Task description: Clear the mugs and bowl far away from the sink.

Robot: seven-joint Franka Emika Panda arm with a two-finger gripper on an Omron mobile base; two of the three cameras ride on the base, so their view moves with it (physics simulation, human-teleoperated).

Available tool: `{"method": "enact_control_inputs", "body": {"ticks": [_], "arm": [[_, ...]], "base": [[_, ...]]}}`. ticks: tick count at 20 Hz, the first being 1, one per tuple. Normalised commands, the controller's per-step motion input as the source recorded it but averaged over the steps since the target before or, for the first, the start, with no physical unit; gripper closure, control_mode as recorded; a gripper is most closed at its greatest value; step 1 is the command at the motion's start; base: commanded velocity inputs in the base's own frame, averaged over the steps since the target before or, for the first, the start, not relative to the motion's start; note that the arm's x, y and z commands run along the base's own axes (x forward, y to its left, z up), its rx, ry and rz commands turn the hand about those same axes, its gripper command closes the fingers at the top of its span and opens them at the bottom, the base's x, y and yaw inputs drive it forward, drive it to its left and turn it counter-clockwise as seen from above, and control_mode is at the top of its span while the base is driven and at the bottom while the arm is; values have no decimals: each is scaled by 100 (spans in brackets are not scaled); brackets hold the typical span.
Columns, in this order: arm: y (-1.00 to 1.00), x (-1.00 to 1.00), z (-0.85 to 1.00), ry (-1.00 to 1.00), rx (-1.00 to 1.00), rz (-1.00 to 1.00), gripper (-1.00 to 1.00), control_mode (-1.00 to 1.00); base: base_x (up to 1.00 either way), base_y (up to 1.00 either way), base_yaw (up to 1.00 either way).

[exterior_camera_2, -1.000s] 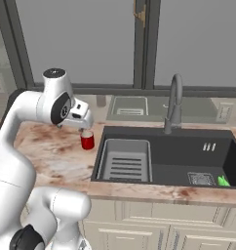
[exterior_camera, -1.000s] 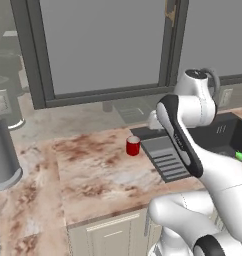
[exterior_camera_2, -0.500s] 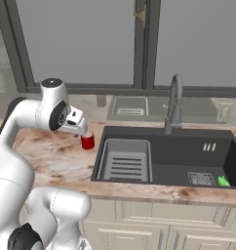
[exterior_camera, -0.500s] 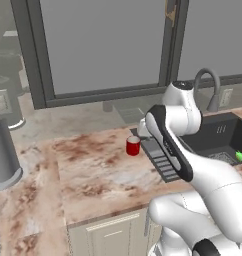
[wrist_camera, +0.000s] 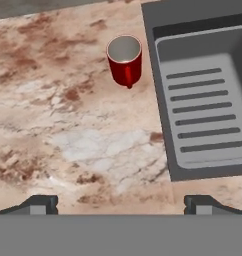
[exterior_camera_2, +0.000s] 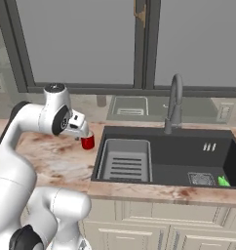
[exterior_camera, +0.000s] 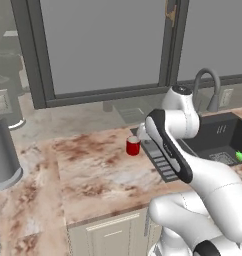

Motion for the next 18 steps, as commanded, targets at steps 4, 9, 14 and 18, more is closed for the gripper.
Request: {"method": "enact_control_inputs", "body": {"ticks": [4,9,14,18], "arm": [[0,13,-15,0,0,6,-100,-100],[0,12,-23,0,0,7,-100,-100],[0,2,-15,0,-5,2,-100,-100],[0,4,-13,-2,-7,2,-100,-100]], "base": [[0,0,0],[0,0,0],[0,0,0],[0,0,0]]}}
